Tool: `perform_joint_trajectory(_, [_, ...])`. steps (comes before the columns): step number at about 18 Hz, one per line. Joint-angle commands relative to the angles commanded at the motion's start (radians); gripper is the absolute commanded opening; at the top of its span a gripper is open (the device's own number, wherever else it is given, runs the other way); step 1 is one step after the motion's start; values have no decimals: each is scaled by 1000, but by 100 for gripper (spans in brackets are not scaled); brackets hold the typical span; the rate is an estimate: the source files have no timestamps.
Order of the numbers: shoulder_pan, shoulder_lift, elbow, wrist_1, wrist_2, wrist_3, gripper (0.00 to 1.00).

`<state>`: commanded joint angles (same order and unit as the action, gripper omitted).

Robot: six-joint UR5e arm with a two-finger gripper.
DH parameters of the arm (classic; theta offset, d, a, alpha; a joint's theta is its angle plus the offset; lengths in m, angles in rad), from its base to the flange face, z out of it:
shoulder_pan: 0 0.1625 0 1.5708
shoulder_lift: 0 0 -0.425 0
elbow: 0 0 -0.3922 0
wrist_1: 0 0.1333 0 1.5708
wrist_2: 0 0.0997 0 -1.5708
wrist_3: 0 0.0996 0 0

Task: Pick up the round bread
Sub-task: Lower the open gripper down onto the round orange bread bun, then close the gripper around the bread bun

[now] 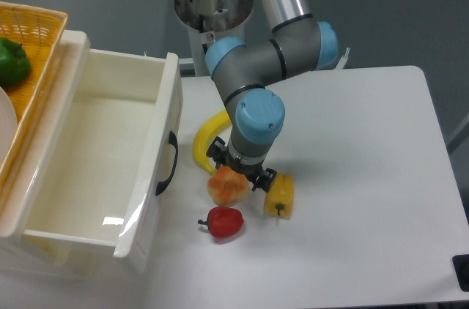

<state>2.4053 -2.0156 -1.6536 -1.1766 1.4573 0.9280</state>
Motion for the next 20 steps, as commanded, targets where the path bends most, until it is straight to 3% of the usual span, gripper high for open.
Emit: perform_joint_trajectory(20, [-37, -66, -6, 5, 3, -26, 100])
